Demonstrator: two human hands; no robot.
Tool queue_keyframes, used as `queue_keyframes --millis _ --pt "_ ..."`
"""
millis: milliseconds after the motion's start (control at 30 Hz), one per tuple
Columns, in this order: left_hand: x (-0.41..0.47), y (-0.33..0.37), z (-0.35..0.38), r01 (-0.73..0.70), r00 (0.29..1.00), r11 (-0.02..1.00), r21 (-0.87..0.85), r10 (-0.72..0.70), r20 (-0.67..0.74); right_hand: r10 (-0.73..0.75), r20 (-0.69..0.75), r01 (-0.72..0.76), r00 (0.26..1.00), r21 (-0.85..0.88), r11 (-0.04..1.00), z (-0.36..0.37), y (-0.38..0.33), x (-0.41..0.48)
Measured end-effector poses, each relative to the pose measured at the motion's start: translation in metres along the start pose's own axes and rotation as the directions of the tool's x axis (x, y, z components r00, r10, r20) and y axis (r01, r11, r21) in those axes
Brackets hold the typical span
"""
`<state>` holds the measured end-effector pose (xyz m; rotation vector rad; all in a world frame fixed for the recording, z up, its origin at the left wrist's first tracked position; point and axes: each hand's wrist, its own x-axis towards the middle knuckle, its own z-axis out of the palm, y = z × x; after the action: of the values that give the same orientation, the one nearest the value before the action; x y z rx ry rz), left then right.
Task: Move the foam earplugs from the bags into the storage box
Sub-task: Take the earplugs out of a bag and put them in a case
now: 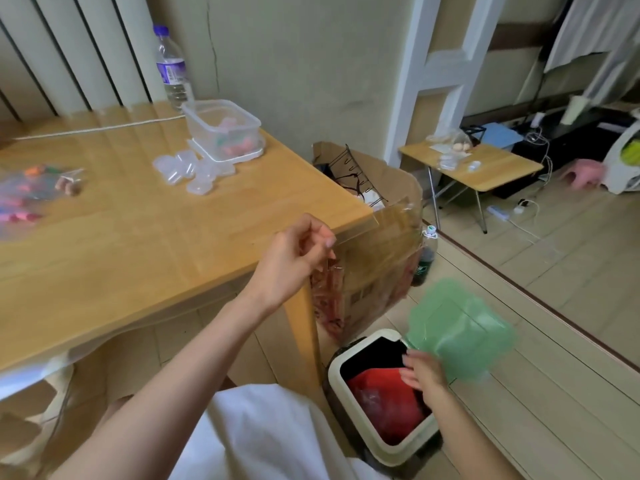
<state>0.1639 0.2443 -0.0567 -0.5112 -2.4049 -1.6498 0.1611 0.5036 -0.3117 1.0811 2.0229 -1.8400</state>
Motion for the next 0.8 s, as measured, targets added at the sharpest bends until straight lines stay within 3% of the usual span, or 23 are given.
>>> queue_keyframes --millis 133,233,367,567,800 --pt "0.013 0.005 -0.011 -0.047 0.996 0.998 0.037 0.05 -0.08 -0.32 -0.035 0.321 0.947 0.18 0.93 0.005 -0.111 -0.04" --pt "0.024 0.011 -0.027 -0.06 0.986 0.996 0.062 0.069 -0.155 -0.568 -0.038 0.562 0.822 0.216 0.799 0.008 -0.196 -0.095" --pt "0.036 0.013 -0.056 -0.044 0.963 0.997 0.062 0.058 -0.262 -0.75 -0.055 0.74 0.659 0.225 0.633 0.028 -0.274 -0.157" --pt "0.041 -0.011 -0.122 0.066 0.924 0.993 0.094 -0.025 -0.382 -0.842 0.187 0.808 0.506 0.239 0.539 0.111 -0.32 -0.215" --pt "0.02 -0.055 -0.214 0.297 0.835 0.926 0.232 -0.134 -0.534 -0.812 0.404 0.817 0.422 0.219 0.534 0.235 -0.31 -0.236"
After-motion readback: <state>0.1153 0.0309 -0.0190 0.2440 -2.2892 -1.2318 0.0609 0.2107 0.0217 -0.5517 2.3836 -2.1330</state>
